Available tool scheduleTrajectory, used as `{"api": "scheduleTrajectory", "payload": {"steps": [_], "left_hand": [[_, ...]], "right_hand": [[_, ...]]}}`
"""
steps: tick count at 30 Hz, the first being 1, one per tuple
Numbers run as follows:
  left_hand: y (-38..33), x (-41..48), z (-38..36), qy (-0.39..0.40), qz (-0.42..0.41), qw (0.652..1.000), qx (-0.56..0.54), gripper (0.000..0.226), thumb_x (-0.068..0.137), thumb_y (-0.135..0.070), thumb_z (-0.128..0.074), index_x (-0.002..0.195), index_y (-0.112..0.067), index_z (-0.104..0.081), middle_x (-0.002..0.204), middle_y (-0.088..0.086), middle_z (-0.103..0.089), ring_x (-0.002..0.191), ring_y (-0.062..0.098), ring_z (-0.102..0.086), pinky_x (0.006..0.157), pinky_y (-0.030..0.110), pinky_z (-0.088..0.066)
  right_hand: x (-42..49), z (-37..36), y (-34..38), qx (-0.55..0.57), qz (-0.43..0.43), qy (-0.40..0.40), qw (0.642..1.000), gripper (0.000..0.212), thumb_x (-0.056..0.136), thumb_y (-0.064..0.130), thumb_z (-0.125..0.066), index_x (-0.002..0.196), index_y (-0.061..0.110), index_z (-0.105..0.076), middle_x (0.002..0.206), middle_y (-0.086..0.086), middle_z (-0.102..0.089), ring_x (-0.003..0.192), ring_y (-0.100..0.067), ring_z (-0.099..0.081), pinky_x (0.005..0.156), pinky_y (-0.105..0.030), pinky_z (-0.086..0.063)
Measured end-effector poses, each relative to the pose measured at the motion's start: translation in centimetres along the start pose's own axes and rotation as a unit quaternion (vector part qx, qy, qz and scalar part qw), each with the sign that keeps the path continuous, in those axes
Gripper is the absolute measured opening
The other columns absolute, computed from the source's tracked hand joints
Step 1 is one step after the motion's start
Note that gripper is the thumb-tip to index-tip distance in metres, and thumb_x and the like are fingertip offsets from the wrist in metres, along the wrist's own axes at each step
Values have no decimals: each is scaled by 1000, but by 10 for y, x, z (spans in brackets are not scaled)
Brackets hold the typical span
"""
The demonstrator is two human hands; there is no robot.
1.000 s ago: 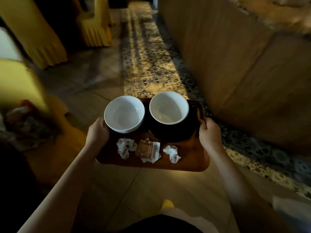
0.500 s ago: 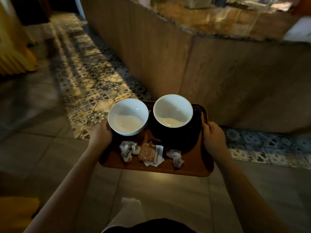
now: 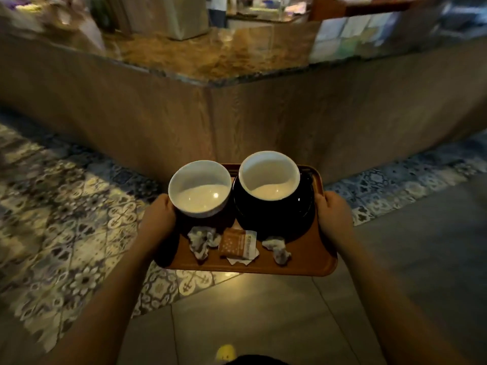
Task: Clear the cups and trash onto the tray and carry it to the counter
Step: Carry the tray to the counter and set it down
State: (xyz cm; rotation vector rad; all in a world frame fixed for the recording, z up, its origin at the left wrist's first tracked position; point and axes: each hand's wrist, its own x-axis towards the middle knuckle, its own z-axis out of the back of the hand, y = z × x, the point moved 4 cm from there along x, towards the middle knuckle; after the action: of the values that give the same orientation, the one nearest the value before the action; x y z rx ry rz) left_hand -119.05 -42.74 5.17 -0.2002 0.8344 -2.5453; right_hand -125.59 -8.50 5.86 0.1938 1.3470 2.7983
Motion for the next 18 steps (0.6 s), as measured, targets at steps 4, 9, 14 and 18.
{"api": "scheduleTrajectory", "payload": {"steps": [4,9,14,18], "left_hand": [[-32,51,-5,14,-32,999,-37,30,96,-22,-35,109,-2,-55,112,24,-59,90,30,-52,72,33,-34],[-68,107,-23,44,-59,995,-68,22,94,-21,-35,93,-9,-54,92,15,-61,80,24,-53,68,34,-35],[-112,159,-46,57,-69,994,-66,26,95,-20,-37,101,-7,-57,90,7,-54,83,20,-49,72,33,-34],[-147,202,-65,62,-75,993,-72,28,94,-19,-36,99,-2,-59,95,16,-61,86,26,-54,73,35,-37]], "right_hand": [[35,0,3,5,-31,-25,999,42,96,16,-40,55,20,-32,56,0,-35,52,-12,-34,47,-30,-24],[82,11,6,-11,-40,-50,998,42,97,18,-39,55,19,-31,56,-1,-34,51,-12,-33,46,-30,-23],[142,25,2,-28,-49,-55,997,43,97,16,-38,55,17,-28,55,-2,-30,51,-13,-29,46,-30,-20],[200,33,-7,-36,-36,-63,997,45,97,13,-38,54,18,-26,54,-2,-29,50,-13,-28,46,-30,-19]]}}
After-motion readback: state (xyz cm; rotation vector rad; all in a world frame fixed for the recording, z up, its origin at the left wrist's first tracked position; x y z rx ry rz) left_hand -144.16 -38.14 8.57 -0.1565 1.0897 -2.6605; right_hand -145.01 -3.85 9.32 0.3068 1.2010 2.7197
